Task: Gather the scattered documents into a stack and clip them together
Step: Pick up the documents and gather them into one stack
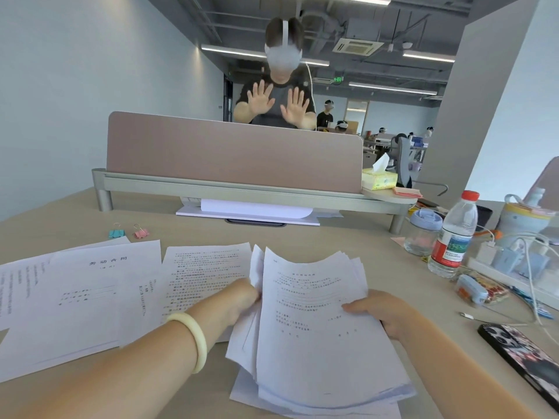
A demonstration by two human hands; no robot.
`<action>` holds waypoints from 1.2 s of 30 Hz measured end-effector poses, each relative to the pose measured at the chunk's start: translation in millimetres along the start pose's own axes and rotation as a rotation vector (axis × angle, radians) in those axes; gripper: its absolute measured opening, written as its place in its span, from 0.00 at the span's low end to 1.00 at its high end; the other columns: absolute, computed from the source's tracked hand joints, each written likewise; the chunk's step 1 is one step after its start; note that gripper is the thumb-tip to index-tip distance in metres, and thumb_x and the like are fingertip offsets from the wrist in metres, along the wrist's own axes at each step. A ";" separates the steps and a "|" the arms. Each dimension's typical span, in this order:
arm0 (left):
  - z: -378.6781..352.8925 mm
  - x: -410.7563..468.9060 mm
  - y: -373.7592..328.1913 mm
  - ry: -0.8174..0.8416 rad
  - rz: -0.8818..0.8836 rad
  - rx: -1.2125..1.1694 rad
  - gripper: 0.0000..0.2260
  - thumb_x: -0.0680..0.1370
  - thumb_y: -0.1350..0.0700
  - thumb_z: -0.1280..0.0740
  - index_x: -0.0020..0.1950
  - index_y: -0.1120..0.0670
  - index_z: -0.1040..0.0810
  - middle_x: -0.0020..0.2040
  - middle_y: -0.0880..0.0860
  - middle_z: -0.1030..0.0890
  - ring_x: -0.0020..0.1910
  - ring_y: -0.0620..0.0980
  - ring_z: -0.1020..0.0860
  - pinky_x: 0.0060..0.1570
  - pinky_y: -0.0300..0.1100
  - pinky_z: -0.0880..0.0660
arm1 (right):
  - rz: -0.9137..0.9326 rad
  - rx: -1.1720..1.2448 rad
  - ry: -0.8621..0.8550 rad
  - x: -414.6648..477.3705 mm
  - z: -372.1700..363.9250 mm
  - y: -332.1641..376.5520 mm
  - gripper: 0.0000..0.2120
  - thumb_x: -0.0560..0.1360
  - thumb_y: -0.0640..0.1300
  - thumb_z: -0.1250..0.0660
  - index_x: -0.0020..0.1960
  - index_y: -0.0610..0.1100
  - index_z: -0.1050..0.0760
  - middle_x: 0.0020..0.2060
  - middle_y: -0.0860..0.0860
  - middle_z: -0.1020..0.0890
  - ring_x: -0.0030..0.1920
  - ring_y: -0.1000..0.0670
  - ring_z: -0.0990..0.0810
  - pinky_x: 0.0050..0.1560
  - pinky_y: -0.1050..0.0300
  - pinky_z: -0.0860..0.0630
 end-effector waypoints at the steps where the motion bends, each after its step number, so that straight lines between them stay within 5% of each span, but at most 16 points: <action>1: -2.9 -1.6 -1.0 -0.014 0.001 0.008 0.11 0.77 0.59 0.40 0.54 0.60 0.23 0.54 0.57 0.19 0.57 0.58 0.23 0.52 0.46 0.28 | 0.016 -0.044 -0.003 0.2 0.0 1.8 0.14 0.73 0.27 0.35 0.56 0.36 0.23 0.52 0.38 0.17 0.47 0.40 0.17 0.44 0.50 0.20; 6: 1.5 -13.1 -7.3 0.014 -0.051 -0.099 0.06 0.78 0.59 0.42 0.48 0.59 0.26 0.42 0.58 0.23 0.41 0.55 0.23 0.42 0.43 0.26 | 0.073 -0.195 -0.079 -17.0 13.5 5.7 0.19 0.70 0.26 0.34 0.60 0.35 0.25 0.54 0.37 0.18 0.52 0.37 0.18 0.56 0.41 0.22; 8: 9.1 -20.4 -5.5 0.057 -0.075 -0.165 0.08 0.79 0.56 0.40 0.52 0.60 0.26 0.49 0.60 0.20 0.47 0.58 0.19 0.45 0.47 0.22 | 0.099 -0.035 -0.048 -27.2 23.3 6.0 0.19 0.70 0.26 0.33 0.60 0.35 0.26 0.47 0.39 0.16 0.42 0.41 0.15 0.45 0.46 0.18; 10: 15.3 -24.1 -3.0 0.072 -0.123 -0.157 0.18 0.76 0.48 0.35 0.61 0.58 0.27 0.60 0.58 0.22 0.57 0.56 0.21 0.58 0.49 0.23 | 0.154 0.078 -0.019 -36.5 35.3 10.2 0.26 0.63 0.29 0.29 0.61 0.35 0.26 0.42 0.41 0.14 0.37 0.43 0.15 0.38 0.50 0.17; 13: 19.9 -40.4 -10.1 0.326 -0.216 -0.232 0.24 0.72 0.39 0.33 0.63 0.51 0.24 0.62 0.51 0.20 0.61 0.51 0.23 0.68 0.51 0.32 | 0.249 0.190 0.103 -53.9 37.3 22.7 0.29 0.60 0.29 0.27 0.60 0.35 0.25 0.42 0.41 0.13 0.38 0.43 0.14 0.35 0.52 0.18; 16: 25.5 -58.2 -24.2 0.488 -0.292 -0.301 0.23 0.72 0.40 0.33 0.64 0.49 0.24 0.61 0.48 0.19 0.62 0.49 0.22 0.65 0.48 0.30 | 0.341 0.233 0.209 -64.4 24.9 32.2 0.30 0.61 0.32 0.25 0.62 0.37 0.26 0.53 0.39 0.16 0.47 0.40 0.15 0.42 0.48 0.18; 20: 40.1 -69.9 -35.3 0.238 -0.432 -0.281 0.16 0.71 0.58 0.27 0.59 0.53 0.21 0.51 0.47 0.15 0.53 0.48 0.18 0.64 0.50 0.27 | 0.482 0.234 0.214 -70.0 -2.3 38.7 0.26 0.69 0.32 0.30 0.66 0.40 0.29 0.60 0.39 0.20 0.56 0.37 0.19 0.53 0.41 0.20; 25: 77.5 -84.2 -58.2 -0.027 -0.565 -0.257 0.20 0.73 0.55 0.29 0.65 0.56 0.26 0.58 0.49 0.19 0.60 0.48 0.23 0.67 0.44 0.32 | 0.676 0.188 0.166 -90.8 -33.4 76.2 0.19 0.76 0.35 0.37 0.65 0.47 0.28 0.58 0.48 0.17 0.56 0.45 0.17 0.51 0.49 0.19; 30: 87.4 -95.6 -61.8 0.061 -0.644 -0.288 0.26 0.64 0.46 0.24 0.60 0.49 0.24 0.55 0.44 0.19 0.57 0.45 0.22 0.57 0.37 0.29 | 0.698 0.138 0.160 -91.1 -60.1 87.0 0.20 0.75 0.39 0.33 0.66 0.48 0.28 0.59 0.50 0.18 0.57 0.47 0.18 0.50 0.53 0.19; 32: 87.6 -94.6 -60.1 0.066 -0.655 -0.334 0.26 0.66 0.50 0.23 0.63 0.52 0.24 0.58 0.47 0.19 0.53 0.42 0.21 0.50 0.34 0.27 | 0.680 0.185 0.127 -86.7 -65.2 87.4 0.20 0.74 0.42 0.32 0.65 0.47 0.26 0.58 0.50 0.17 0.56 0.47 0.17 0.51 0.51 0.19; 36: 88.5 -86.4 -64.3 0.022 -0.654 -0.460 0.13 0.71 0.56 0.27 0.55 0.49 0.21 0.54 0.47 0.16 0.56 0.48 0.20 0.65 0.47 0.28 | 0.649 0.298 0.005 -78.1 -68.8 95.6 0.19 0.73 0.46 0.30 0.64 0.46 0.25 0.56 0.50 0.16 0.54 0.46 0.16 0.45 0.53 0.19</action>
Point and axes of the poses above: each hand's wrist, its own x-axis towards the middle knuckle, its own z-axis out of the back of the hand, y = z × x, the point moved 1 cm from there along x, towards the middle knuckle
